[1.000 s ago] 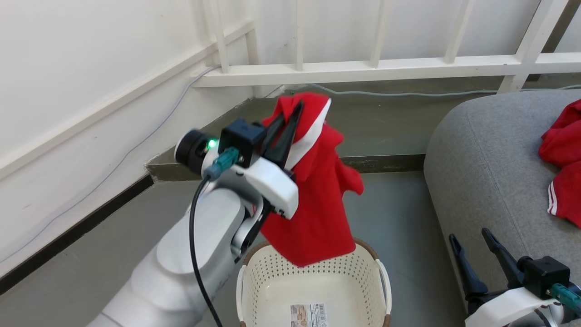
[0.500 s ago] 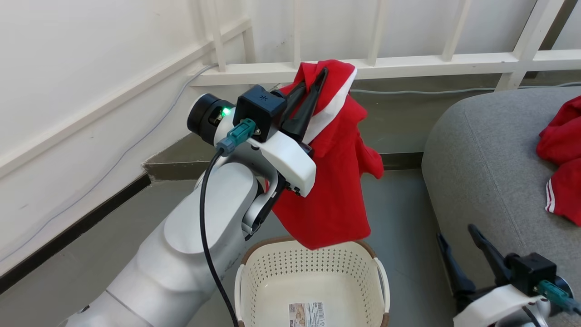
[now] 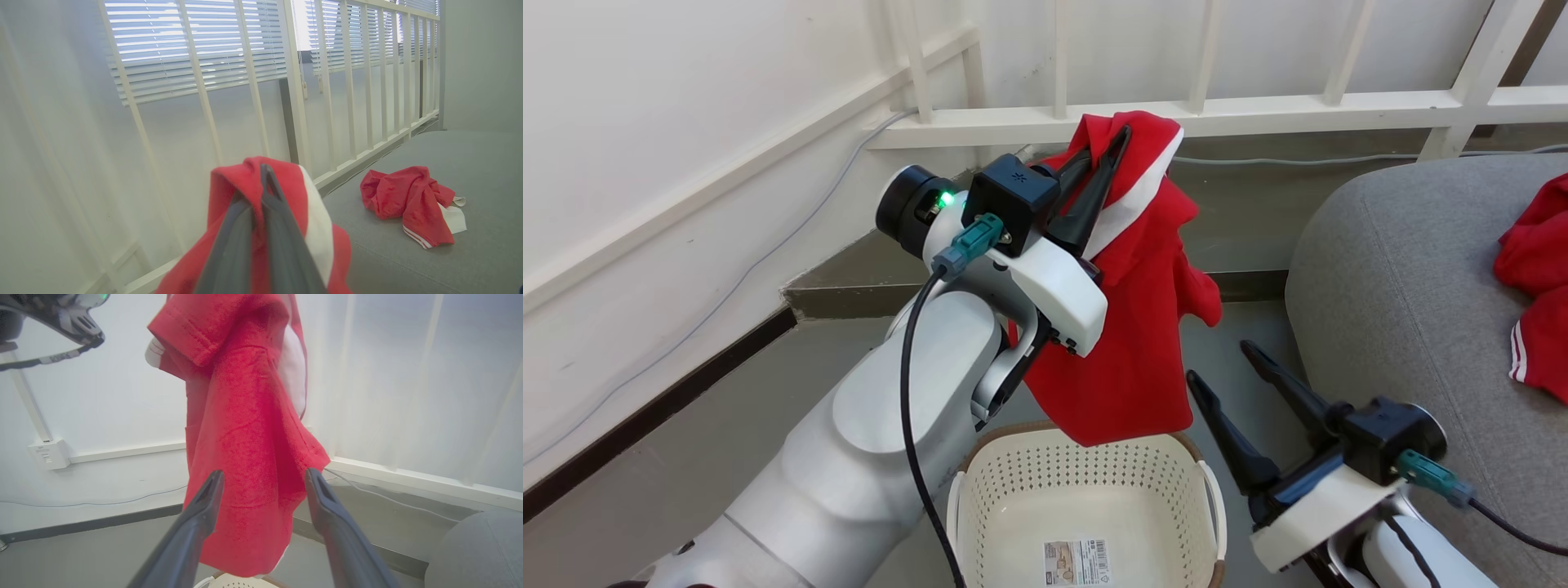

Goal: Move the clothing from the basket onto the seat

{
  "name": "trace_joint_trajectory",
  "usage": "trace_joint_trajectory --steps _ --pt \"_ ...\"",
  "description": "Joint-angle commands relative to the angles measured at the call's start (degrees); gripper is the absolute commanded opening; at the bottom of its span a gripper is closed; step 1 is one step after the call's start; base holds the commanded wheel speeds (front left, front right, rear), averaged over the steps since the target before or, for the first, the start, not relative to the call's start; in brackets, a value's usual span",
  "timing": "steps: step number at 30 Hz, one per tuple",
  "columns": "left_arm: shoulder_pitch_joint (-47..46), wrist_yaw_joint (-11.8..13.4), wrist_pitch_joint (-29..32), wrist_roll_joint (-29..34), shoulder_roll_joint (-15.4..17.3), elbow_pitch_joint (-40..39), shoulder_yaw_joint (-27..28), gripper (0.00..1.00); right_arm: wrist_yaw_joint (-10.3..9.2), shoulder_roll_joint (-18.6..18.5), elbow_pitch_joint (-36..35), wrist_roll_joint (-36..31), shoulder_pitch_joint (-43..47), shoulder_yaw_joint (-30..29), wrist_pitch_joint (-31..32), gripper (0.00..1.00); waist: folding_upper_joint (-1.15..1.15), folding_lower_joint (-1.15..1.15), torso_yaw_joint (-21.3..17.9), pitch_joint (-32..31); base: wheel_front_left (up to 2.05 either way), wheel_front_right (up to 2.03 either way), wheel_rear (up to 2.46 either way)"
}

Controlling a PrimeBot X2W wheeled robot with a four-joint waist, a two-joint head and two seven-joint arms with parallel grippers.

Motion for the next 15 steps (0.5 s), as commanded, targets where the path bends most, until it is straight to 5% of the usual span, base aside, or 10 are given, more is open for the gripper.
trace_joint_trajectory --steps 1,15 --pt "-3.64 0.25 -0.67 -0.33 0.85 -0.87 1.55 0.0 0.22 -0.53 -1.43 0.68 -2.16 1.2 -0.35 1.0 0.0 0.0 0.04 0.02 0.0 0.0 0.0" --pt "-4.72 0.78 -1.52 -2.07 0.53 -0.66 -1.03 0.0 0.22 1.65 6.79 0.55 -12.28 6.41 -0.35 1.0 0.0 0.0 1.19 0.73 0.0 0.0 0.0"
